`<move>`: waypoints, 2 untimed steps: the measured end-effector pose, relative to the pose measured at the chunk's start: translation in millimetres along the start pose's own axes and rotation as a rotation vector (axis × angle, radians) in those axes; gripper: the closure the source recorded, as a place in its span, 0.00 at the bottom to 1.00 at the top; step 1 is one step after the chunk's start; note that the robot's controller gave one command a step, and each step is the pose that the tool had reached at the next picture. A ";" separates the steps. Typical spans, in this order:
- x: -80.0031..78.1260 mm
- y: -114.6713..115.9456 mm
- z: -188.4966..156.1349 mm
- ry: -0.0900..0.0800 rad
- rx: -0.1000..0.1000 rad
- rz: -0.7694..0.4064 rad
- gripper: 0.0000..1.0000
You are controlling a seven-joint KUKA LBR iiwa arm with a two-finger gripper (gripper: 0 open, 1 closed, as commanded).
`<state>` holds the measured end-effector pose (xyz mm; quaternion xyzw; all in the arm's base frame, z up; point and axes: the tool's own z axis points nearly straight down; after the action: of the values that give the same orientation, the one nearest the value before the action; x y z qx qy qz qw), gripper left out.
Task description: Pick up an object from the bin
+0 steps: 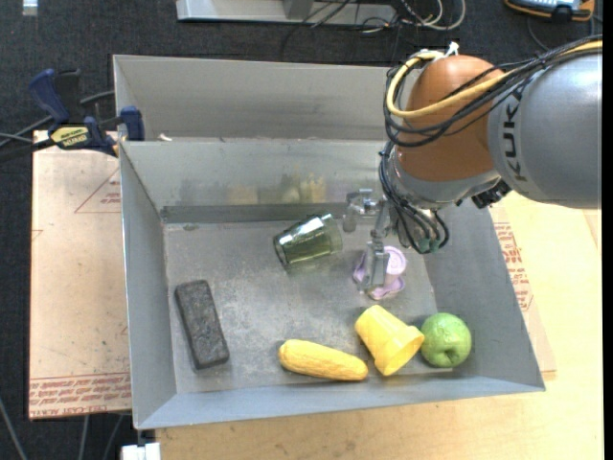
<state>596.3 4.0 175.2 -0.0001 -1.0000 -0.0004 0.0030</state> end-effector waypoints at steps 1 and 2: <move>-1.6 0.0 -4.9 -0.008 0.000 0.000 0.00; -21.5 13.2 29.8 -0.015 0.002 -0.173 0.00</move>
Offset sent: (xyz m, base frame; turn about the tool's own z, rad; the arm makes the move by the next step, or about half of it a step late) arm 0.0479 0.0361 -0.1052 -0.4683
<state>617.6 17.3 145.2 0.0860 -0.9963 0.0002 -0.0047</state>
